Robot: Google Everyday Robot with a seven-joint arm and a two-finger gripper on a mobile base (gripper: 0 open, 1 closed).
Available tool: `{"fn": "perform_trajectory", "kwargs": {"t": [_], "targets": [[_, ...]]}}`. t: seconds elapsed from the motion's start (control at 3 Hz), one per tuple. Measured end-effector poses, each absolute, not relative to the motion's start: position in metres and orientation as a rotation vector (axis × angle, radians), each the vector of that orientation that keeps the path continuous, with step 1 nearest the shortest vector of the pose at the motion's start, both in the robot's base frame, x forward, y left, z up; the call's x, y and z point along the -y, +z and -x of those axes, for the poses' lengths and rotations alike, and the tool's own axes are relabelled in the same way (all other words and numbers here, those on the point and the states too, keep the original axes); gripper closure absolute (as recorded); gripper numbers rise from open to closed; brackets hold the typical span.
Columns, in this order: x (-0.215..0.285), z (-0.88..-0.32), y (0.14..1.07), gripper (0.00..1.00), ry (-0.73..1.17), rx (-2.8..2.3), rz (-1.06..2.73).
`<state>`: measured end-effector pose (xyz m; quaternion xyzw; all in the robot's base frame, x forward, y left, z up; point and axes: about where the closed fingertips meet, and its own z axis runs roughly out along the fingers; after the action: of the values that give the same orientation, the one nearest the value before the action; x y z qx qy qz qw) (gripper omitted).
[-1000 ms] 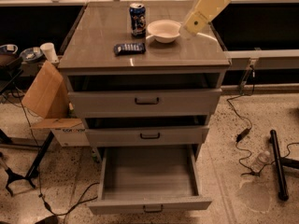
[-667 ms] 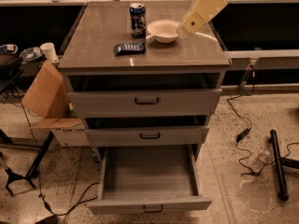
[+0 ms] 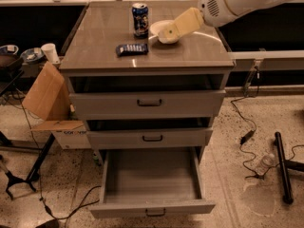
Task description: Place pepsi can into bottom drawer
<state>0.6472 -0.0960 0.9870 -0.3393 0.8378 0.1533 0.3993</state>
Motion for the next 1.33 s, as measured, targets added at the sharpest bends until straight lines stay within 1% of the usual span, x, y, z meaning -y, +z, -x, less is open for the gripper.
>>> {"fn": "perform_trajectory", "kwargs": {"t": [0.33,1.0,1.33], "targets": [[0.094,-0.663,1.003,0.0,0.419,-2.09,0.722],[0.092,-0.665,1.002,0.0,0.406,-2.096,0.682],[0.074,-0.688,0.994,0.0,0.359,-2.094,0.598]]}}
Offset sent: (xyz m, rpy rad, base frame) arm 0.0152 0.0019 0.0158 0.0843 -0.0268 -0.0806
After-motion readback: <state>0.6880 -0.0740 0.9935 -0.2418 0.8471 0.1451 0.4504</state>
